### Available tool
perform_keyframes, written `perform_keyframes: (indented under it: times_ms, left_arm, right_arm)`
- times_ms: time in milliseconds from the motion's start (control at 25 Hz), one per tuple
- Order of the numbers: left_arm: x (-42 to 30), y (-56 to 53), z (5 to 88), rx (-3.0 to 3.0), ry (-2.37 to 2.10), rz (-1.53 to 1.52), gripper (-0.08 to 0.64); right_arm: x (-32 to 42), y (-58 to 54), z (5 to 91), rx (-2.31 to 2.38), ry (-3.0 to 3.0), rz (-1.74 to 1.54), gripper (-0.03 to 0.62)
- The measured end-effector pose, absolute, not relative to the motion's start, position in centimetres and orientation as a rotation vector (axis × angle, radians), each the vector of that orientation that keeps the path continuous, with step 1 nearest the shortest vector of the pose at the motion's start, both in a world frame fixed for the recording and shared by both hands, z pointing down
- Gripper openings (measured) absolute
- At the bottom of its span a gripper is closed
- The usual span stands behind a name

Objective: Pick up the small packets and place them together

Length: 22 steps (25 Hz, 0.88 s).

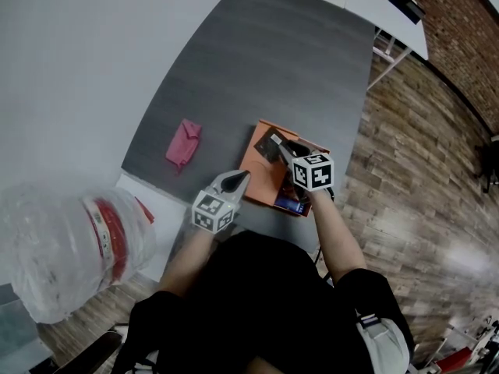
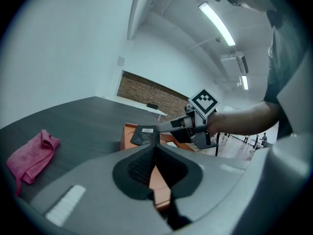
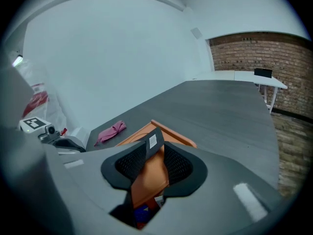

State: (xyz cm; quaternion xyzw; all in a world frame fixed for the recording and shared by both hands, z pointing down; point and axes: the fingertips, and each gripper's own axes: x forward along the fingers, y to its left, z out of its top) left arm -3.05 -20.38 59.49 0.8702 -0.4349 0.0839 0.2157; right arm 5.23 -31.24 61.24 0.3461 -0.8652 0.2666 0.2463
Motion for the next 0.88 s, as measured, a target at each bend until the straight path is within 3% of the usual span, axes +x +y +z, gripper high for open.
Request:
perform_keyframes:
  times_ms: [240, 880]
  left_arm:
    - [-3.0, -20.4, 59.7, 2.426, -1.215, 0.258, 0.0]
    - [-3.0, -20.4, 59.6, 2.466, -1.202, 0.258, 0.0]
  right_arm:
    - [6.4, -31.3, 61.7, 0.99, -2.288, 0.627, 0.207]
    - [10.9, -29.5, 59.7, 1.134, -2.265, 0.643, 0.204]
